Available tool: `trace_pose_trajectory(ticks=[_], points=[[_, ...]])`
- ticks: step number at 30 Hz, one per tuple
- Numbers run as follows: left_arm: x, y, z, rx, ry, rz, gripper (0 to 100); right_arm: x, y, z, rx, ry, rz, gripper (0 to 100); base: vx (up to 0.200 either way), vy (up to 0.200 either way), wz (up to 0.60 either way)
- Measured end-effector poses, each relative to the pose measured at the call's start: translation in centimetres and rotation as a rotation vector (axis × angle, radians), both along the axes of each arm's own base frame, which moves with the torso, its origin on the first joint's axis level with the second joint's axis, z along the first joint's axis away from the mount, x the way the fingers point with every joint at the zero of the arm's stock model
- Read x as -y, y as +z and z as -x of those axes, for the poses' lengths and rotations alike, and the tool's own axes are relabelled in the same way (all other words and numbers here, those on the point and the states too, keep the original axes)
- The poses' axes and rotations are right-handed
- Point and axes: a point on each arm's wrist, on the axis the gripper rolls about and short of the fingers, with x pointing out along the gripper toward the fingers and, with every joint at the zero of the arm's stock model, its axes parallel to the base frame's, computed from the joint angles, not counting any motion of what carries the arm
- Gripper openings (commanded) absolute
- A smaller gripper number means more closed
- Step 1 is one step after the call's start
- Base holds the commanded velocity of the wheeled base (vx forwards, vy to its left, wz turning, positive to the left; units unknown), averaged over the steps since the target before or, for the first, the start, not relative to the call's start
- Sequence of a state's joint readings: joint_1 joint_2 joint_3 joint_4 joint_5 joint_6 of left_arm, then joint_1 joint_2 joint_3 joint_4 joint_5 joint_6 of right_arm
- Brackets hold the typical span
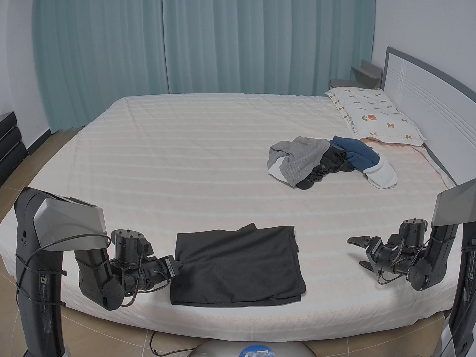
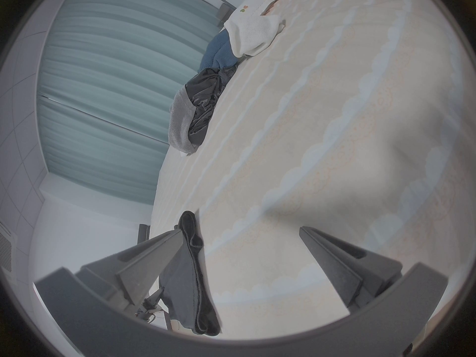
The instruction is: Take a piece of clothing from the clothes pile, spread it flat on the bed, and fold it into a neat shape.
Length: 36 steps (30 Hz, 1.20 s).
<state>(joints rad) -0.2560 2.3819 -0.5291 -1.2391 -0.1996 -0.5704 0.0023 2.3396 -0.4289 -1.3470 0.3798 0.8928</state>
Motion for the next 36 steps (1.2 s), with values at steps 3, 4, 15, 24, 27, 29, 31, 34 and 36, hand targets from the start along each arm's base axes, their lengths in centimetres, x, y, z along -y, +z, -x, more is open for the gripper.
trace_pose_trajectory(ticks=[3, 4, 15, 24, 27, 29, 31, 34, 36], points=[[-0.02, 0.0, 0.0, -0.006, 0.008, 0.01, 0, -0.04, -0.02, 0.02, -0.001, 0.002, 0.0, 100, 0.0, 0.0, 0.0], [-0.02, 0.02, -0.01, -0.006, 0.01, 0.012, 0, -0.04, -0.02, 0.03, -0.002, 0.002, 0.0, 100, 0.0, 0.0, 0.0], [-0.04, 0.1, -0.04, -0.002, 0.014, 0.018, 0, -0.06, -0.03, 0.02, -0.001, 0.003, 0.001, 100, 0.0, 0.0, 0.0], [-0.05, 0.08, -0.02, -0.008, 0.021, 0.027, 0, -0.06, -0.03, 0.0, 0.0, 0.003, 0.001, 100, 0.0, 0.0, 0.0], [-0.04, 0.13, -0.06, -0.02, 0.042, 0.054, 0, -0.06, -0.02, -0.02, 0.001, 0.003, 0.001, 100, 0.0, 0.2, 0.0], [-0.03, 0.18, -0.08, -0.02, 0.046, 0.06, 0, -0.06, -0.03, -0.01, 0.001, 0.003, 0.001, 100, 0.0, 0.2, 0.0], [-0.05, 0.19, -0.08, -0.021, 0.048, 0.062, 0, -0.06, -0.03, 0.0, 0.0, 0.003, 0.002, 100, 0.0, 0.2, 0.0], [-0.01, 0.23, -0.06, -0.02, 0.047, 0.062, 0, -0.01, -0.03, -0.01, 0.0, 0.001, 0.002, 100, 0.0, 0.2, 0.0], [-0.03, 0.23, -0.06, -0.021, 0.047, 0.062, 0, -0.04, -0.03, -0.01, 0.001, 0.001, 0.002, 100, 0.0, 0.2, 0.0]])
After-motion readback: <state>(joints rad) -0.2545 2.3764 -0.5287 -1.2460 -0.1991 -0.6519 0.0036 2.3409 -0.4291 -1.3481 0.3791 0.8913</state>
